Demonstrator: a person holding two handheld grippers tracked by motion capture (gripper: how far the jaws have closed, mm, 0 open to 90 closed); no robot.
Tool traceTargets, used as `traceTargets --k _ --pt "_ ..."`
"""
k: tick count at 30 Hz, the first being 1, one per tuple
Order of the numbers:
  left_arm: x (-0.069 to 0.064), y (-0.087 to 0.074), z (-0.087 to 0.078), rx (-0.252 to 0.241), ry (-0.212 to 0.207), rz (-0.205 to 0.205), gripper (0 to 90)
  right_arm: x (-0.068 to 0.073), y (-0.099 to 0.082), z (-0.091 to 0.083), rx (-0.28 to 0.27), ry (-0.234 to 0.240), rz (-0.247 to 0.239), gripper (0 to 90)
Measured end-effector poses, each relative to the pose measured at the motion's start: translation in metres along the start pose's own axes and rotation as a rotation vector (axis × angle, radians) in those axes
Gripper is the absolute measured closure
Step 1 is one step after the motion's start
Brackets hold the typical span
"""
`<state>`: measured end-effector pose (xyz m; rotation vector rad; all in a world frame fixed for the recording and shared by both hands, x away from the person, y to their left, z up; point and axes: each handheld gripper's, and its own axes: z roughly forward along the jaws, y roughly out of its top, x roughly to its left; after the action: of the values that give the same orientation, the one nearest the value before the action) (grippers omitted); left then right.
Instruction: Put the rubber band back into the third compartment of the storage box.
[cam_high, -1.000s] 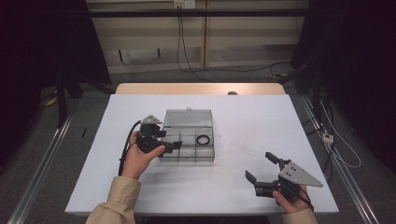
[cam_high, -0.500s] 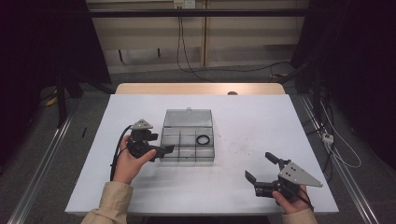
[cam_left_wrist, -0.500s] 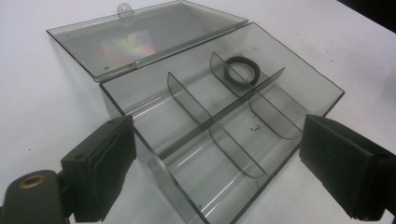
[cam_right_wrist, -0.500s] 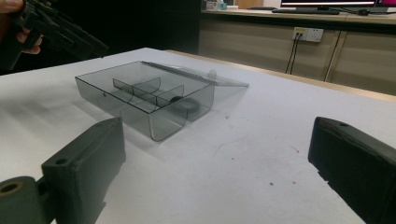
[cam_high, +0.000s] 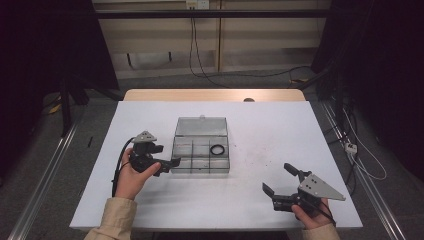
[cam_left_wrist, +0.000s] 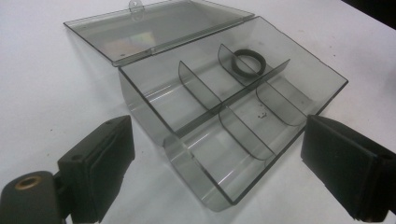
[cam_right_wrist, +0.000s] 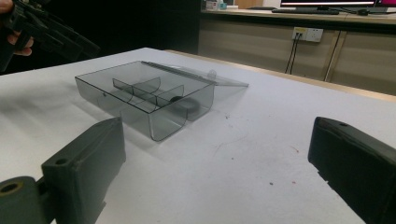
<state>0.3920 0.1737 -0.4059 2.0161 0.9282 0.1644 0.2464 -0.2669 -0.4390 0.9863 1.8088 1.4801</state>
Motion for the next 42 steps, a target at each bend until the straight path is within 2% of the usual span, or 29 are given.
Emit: traceTargets --k 27,31,42 --pt "0.012 -0.031 -0.024 -0.016 0.024 -0.021 9.1 0.0 0.0 -0.001 0.004 -0.007 -0.001 4.2" --pt "0.012 -0.036 -0.026 -0.021 0.017 -0.027 9.1 0.0 0.0 -0.001 0.004 -0.005 0.0 4.2" --pt "0.012 -0.046 -0.033 -0.039 0.025 -0.017 8.5 0.0 -0.001 0.0 0.006 0.0 0.002 4.2"
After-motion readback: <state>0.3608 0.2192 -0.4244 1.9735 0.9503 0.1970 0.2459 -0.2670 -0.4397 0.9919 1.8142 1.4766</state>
